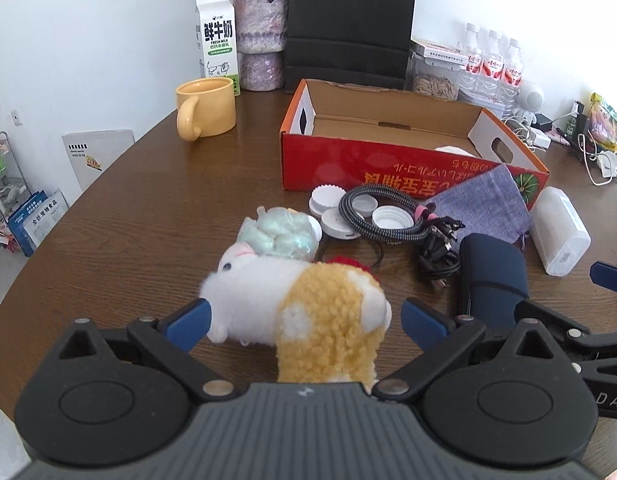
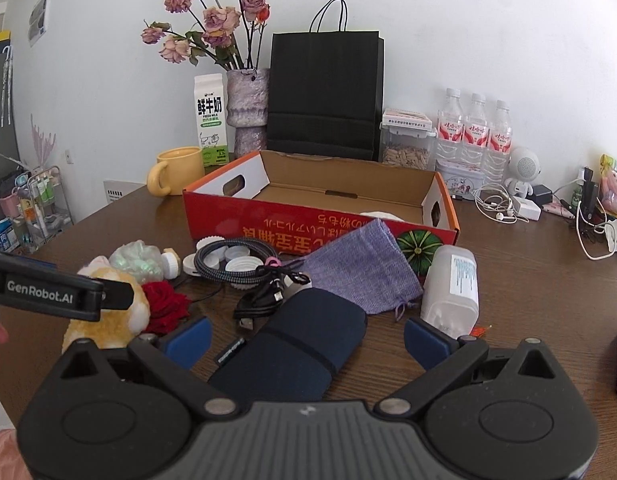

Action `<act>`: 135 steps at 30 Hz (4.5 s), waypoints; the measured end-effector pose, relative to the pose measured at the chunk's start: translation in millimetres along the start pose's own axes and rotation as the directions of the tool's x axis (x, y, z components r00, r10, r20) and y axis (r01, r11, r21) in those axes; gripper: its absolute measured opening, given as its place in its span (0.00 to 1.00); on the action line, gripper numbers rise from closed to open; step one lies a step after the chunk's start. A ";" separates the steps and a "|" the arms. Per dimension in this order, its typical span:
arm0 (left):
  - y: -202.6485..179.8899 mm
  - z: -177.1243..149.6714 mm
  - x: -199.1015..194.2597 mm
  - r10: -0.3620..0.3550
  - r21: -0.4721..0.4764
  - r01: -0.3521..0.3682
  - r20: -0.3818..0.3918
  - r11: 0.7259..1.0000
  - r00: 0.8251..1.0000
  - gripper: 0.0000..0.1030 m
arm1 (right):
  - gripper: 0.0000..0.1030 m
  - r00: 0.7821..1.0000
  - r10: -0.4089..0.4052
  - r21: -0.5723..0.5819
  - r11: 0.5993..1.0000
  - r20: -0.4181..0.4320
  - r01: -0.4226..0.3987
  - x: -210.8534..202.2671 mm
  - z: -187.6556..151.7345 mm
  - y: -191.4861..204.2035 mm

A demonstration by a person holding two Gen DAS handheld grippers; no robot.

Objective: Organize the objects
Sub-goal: 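Grasp the plush hamster with the left tool while the right tool grasps the navy pouch, then carry the hamster and pouch into the box and open the left tool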

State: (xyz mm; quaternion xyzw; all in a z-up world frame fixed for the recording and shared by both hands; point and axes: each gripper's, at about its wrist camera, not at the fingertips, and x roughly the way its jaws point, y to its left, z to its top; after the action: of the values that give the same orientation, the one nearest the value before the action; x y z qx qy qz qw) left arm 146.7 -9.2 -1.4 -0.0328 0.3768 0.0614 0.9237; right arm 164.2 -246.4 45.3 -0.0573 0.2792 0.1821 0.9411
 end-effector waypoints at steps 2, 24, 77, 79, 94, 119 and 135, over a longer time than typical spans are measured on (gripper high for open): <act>-1.4 -3.4 4.3 -0.003 0.004 0.003 -0.012 1.000 1.000 1.00 | 1.00 1.000 -0.002 0.001 1.000 -0.017 0.002 5.4 -2.8 0.8; 6.7 -21.5 33.6 -0.009 0.011 0.009 -0.055 1.000 0.998 0.86 | 1.00 0.990 -0.005 0.059 0.998 -0.142 0.013 73.8 -10.3 2.9; 9.3 -34.3 7.3 -0.044 0.029 0.044 -0.015 0.999 0.999 0.48 | 0.97 0.979 -0.053 0.078 0.995 -0.196 0.069 63.9 -25.8 24.3; 9.5 -34.5 7.3 -0.044 0.029 0.044 -0.015 0.999 0.999 0.48 | 0.98 0.977 -0.064 0.078 0.994 -0.201 0.081 64.3 -26.7 24.2; 9.8 -35.0 -7.7 -0.049 0.045 0.048 0.024 0.998 0.999 0.47 | 0.63 0.992 -0.033 0.107 0.993 -0.124 0.047 40.8 -25.7 19.5; -24.9 57.6 -9.4 -0.085 0.129 0.064 0.160 0.990 0.984 0.47 | 0.62 0.997 -0.026 0.101 0.995 0.071 0.018 29.9 45.4 -3.0; -52.6 147.9 69.5 -0.076 0.138 0.052 0.179 0.989 0.981 0.47 | 0.62 0.991 -0.054 0.123 0.992 0.120 0.039 100.0 108.8 -42.6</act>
State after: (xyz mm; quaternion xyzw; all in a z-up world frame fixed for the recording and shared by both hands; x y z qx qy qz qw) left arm 305.5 -39.3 56.3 0.0223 0.2922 0.0093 0.9561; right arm 312.8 -232.0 82.1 0.0046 0.2295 0.1459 0.9623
